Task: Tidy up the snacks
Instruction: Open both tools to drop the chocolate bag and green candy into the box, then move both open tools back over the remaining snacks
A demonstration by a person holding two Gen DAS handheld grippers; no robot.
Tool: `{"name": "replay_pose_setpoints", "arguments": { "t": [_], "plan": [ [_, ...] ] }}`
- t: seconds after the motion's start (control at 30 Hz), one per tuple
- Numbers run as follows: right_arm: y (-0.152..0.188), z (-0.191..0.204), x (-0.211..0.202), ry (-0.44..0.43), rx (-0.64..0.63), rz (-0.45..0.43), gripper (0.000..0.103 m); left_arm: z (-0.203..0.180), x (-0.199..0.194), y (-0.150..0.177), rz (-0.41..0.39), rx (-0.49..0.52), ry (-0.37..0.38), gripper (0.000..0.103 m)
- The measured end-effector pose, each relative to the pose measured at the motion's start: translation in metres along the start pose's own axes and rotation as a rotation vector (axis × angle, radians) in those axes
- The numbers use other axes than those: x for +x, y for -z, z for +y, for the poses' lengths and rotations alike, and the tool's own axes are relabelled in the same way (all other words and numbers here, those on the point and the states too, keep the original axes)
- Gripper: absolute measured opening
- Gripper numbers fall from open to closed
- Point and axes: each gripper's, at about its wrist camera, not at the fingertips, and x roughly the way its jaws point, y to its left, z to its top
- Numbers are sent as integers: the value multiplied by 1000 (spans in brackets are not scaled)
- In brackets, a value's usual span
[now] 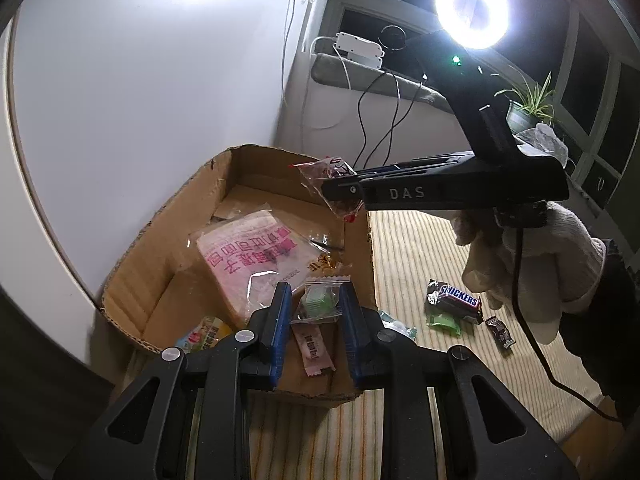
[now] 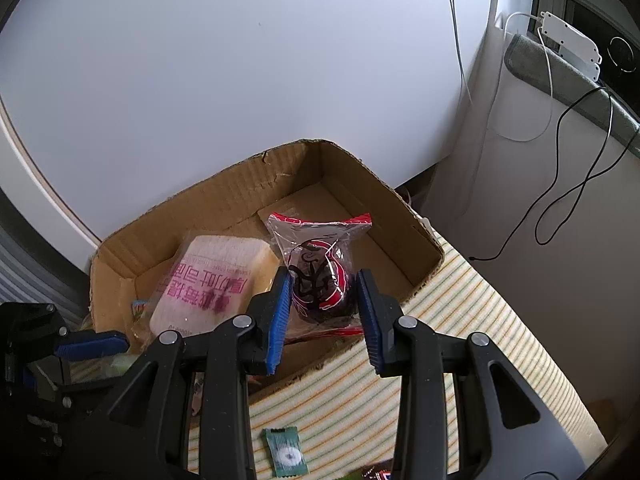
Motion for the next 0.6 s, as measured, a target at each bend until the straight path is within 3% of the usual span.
{"name": "replay_pose_setpoints", "arguments": {
  "t": [0.17, 0.2, 0.23, 0.27, 0.3, 0.6],
  "plan": [
    [-3, 2, 1, -5, 0, -10, 34, 2, 1, -2, -5, -2, -9, 25],
    [-4, 2, 1, -4, -1, -12, 41, 2, 1, -2, -4, -4, -14, 28],
    [-4, 3, 1, -2, -1, -13, 53, 2, 1, -3, -5, -8, -19, 36],
    [-4, 3, -1, 1, -2, -19, 59, 3, 1, -3, -7, -9, -20, 44],
    [-3, 4, -3, 6, -3, -28, 65, 3, 1, -3, -12, -10, -20, 45],
    [2, 2, -15, 23, -8, -41, 72, 1, -3, -3, -21, -11, -23, 51]
  ]
}}
